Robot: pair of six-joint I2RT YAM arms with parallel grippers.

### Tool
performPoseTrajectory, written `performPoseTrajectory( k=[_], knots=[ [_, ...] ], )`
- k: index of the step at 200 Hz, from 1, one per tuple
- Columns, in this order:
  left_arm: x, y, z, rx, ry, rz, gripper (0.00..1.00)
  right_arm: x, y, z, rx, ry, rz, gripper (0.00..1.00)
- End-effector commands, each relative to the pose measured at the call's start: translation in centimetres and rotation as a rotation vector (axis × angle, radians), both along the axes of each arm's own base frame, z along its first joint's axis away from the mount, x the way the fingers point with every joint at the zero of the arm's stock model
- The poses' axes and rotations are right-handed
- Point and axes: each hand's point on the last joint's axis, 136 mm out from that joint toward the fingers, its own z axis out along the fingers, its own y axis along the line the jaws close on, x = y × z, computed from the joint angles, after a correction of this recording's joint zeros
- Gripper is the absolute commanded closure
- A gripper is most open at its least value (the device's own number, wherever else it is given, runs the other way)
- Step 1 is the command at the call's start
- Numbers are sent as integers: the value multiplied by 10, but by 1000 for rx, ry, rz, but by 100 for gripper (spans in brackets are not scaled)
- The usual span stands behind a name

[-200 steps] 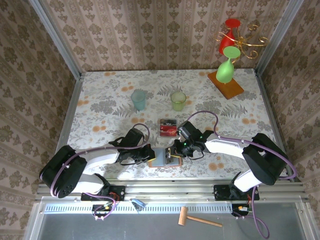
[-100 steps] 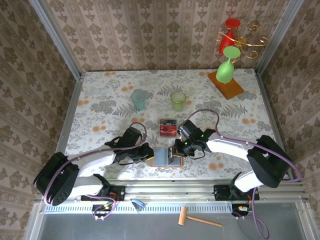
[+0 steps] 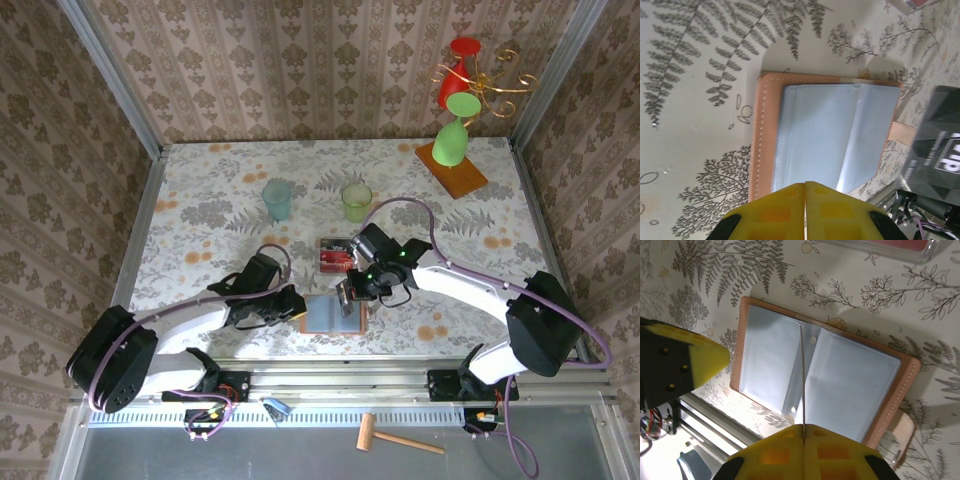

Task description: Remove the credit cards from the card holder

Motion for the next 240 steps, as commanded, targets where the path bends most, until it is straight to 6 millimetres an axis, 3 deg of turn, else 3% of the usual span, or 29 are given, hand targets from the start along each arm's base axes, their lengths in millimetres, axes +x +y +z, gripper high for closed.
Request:
performPoseTrajectory(
  k=[1,99,168,240],
  knots=[
    [-6,5,-11,17,15,-19,91,2,-15,18,-81,-80,95,100],
    [-19,10,-26,39,55,-22,91,46,-34,65,-184,-295,229,100],
    [-5,10,-9,32,8,6,90,55,-27,81,-265,-496,713,100],
    [7,24,10,24,-35,66,88,84,-25,73,-375,-485,1037,100]
  ],
)
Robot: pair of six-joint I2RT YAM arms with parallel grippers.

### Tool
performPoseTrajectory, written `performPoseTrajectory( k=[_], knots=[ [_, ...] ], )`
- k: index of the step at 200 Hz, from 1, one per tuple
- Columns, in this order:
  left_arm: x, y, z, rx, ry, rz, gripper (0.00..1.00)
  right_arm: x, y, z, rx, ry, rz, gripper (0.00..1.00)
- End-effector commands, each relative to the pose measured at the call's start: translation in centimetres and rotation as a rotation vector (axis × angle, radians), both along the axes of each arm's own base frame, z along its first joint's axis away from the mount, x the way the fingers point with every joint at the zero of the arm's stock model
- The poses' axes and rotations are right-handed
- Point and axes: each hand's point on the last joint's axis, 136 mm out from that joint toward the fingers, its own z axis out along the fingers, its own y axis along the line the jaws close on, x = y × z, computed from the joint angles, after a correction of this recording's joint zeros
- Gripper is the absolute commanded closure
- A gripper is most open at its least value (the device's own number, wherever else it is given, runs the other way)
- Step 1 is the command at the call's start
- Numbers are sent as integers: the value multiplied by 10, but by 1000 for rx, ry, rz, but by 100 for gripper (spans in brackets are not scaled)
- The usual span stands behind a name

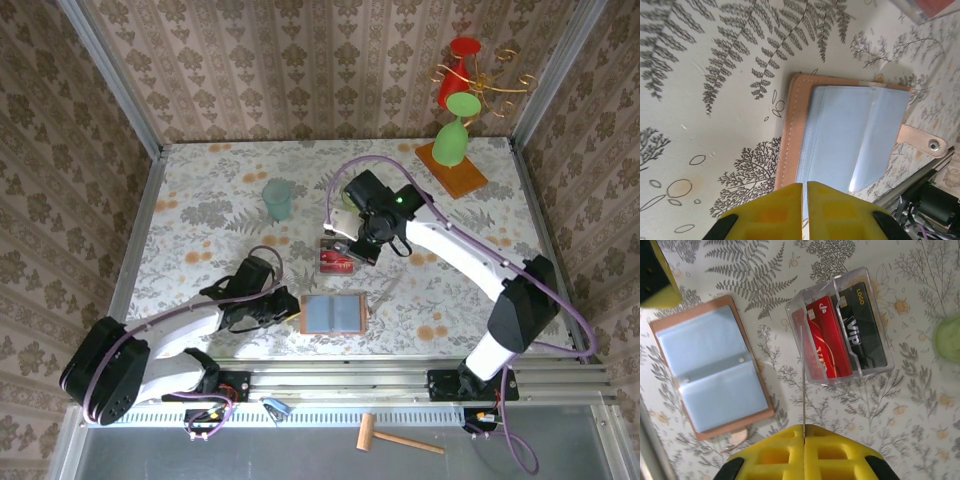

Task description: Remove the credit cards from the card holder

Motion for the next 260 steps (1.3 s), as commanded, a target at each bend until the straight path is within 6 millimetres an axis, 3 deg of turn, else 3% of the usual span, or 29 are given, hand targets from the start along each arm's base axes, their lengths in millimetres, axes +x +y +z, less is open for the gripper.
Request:
performPoseTrajectory(
  k=[1,107,260],
  knots=[
    [6,7,8,14,-25,19,88,6,-9,-4,-105,2,132,100],
    [13,23,13,11,-20,86,87,53,5,-29,-163,128,223,100],
    [14,30,11,14,3,117,87,71,23,-63,-169,259,303,100]
  ],
)
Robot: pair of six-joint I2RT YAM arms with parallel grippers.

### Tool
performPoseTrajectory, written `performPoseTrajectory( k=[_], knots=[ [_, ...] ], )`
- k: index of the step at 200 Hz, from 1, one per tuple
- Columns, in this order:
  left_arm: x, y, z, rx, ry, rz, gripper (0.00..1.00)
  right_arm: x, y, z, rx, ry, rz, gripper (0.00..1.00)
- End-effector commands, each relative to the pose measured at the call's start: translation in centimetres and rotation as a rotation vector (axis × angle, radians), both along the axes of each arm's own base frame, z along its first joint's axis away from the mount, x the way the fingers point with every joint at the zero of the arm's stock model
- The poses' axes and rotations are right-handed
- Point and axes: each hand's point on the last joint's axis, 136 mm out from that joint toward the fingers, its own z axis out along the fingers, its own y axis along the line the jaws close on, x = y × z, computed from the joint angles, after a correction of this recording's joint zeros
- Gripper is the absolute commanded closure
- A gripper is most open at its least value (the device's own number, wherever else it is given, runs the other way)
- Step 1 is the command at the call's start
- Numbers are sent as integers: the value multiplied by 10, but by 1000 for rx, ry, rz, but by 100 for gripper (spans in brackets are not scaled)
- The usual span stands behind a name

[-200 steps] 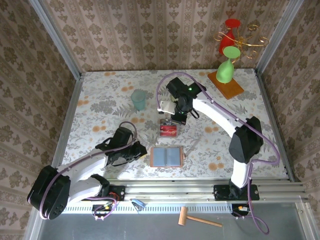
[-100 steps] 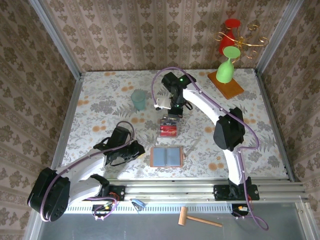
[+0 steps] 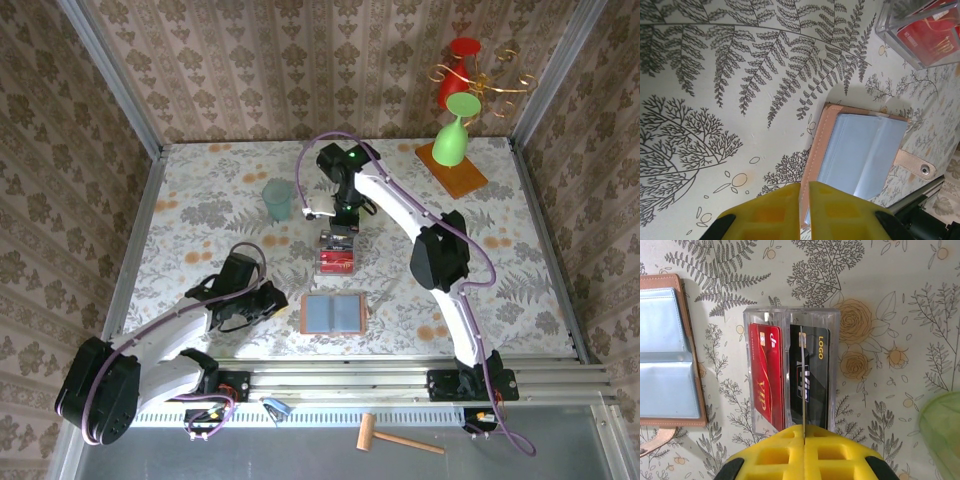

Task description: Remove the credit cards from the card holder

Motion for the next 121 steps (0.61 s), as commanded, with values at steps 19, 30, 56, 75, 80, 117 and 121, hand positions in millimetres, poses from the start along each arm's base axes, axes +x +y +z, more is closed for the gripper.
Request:
performPoseTrajectory(
  k=[19,30,56,75,80,117,121],
  knots=[
    [0,2,5,-6,-5,-3,87,-10,-4,-14,-26,82,17,100],
    [0,2,5,-7,-5,-4,87,-10,-4,-17,-30,91,16,100],
    [1,2,4,-8,-4,-1,87,-11,-4,-23,-34,103,11,100],
    [0,2,4,-10,-4,-3,87,-11,-3,-24,-33,108,9,95],
    [0,2,4,-10,-4,-2,87,-11,-3,-24,-34,108,8,94],
    [-1,2,4,-14,-2,-4,87,-8,-4,-24,-45,96,-5,85],
    [-1,2,4,-15,-3,-3,87,-7,-5,-22,-46,92,-7,84]
  ],
)
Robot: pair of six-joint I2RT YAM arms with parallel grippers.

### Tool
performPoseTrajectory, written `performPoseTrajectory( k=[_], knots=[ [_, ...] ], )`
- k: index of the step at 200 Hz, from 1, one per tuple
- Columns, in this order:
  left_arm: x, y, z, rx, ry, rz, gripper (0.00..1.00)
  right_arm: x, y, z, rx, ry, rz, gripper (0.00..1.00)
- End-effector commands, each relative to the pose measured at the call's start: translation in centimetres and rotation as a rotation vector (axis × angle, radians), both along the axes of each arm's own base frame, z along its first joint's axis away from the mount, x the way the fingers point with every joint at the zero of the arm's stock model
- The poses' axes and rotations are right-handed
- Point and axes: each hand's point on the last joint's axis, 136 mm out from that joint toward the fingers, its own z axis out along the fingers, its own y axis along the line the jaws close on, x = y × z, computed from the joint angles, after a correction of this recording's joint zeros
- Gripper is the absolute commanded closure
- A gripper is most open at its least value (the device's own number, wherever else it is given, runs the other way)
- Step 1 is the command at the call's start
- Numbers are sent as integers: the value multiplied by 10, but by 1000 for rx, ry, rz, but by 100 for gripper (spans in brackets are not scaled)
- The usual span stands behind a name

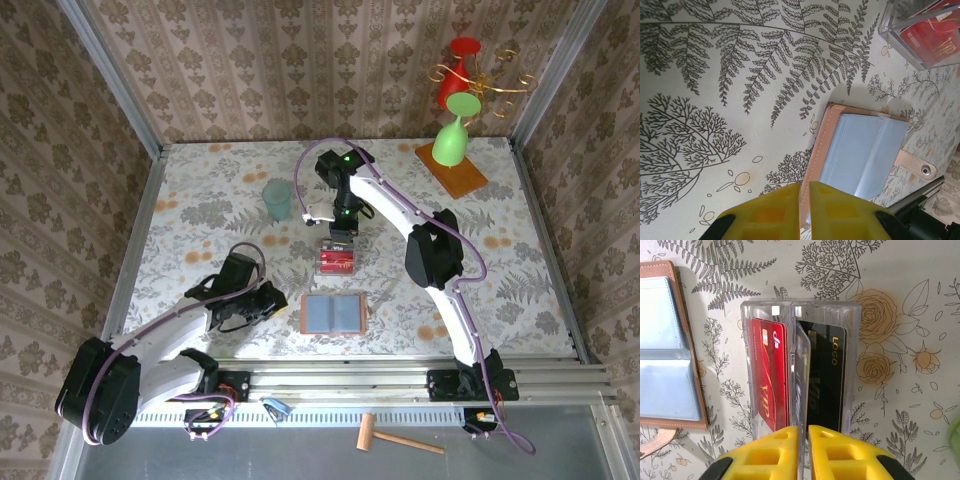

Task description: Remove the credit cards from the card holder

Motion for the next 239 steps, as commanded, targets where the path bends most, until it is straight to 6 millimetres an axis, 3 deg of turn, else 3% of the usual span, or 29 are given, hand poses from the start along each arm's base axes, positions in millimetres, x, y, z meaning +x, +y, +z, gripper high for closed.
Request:
performPoseTrajectory(
  k=[1,99,138,182,239],
  knots=[
    [-1,0,5,-16,-10,-8,87,-2,-3,1,-13,27,-11,84],
    [1,-4,9,-42,-37,-28,87,-2,3,24,28,-48,-137,79],
    [2,-7,9,-53,-41,-39,87,-12,11,29,99,-98,-213,78],
    [4,-11,8,-65,-48,-50,87,-17,20,30,172,-139,-407,77],
    [4,-15,5,-68,-48,-61,87,-47,29,17,239,-122,-684,76]
  ],
)
